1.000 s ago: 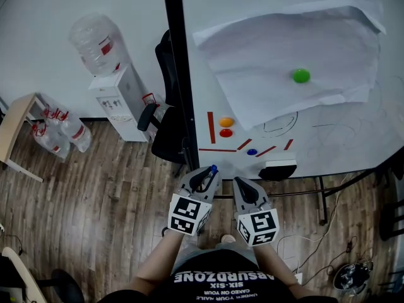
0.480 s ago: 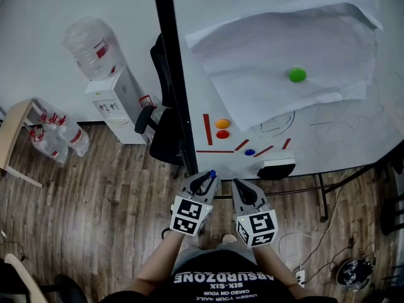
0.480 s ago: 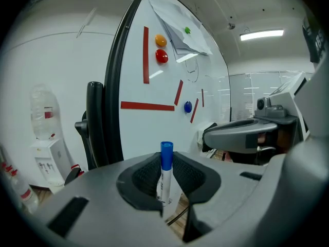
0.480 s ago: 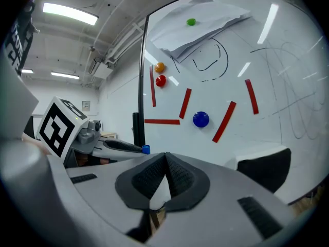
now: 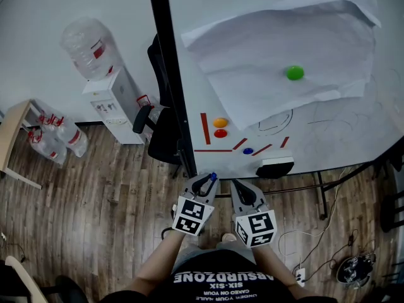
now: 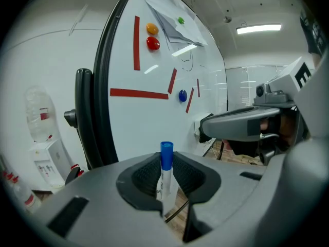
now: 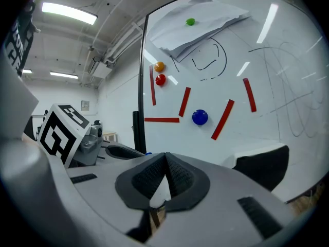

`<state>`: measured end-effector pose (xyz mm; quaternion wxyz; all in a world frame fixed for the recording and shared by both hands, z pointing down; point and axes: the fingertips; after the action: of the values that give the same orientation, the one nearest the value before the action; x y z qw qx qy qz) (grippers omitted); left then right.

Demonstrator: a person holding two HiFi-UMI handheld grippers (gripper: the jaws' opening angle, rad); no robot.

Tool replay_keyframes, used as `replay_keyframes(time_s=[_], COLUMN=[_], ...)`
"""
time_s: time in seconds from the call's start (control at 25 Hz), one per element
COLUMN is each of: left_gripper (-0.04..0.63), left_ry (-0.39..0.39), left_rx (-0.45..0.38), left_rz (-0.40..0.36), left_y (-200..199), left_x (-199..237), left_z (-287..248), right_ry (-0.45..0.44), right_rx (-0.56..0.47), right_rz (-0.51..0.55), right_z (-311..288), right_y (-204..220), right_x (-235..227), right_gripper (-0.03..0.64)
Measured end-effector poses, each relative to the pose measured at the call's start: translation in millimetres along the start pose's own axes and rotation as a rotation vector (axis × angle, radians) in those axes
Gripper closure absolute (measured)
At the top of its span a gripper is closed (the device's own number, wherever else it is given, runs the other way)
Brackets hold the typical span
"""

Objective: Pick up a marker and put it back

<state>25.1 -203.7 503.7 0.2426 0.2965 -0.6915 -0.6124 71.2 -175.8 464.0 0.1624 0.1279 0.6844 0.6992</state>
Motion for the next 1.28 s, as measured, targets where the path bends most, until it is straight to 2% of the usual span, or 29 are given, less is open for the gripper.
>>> replay_keyframes(time_s=[0.48, 1.28], left_gripper=[0.52, 0.52], left_ry=[0.025, 0.066], left_rx=[0.037, 0.043], left_rz=[-0.034, -0.029], left_y=[22.0, 23.2], left_x=[-8.7, -18.5], left_z=[-2.7, 0.7], right_ry=[0.001, 0.002], right_rx=[0.006, 0.005], right_rz=[-0.004, -0.001], right_z=[2.4, 7.3], right_y=[4.0, 3.4], right_x=[1.2, 6.5], right_gripper=[0.618, 0.618])
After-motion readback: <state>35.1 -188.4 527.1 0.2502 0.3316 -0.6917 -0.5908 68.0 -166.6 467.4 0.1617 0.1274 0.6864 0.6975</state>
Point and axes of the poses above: the fingertips, and each gripper's own axes: z backward along the fingers, x to its left, y out of its underside, and after that the axes turned 15 degrees about -x, right-handed
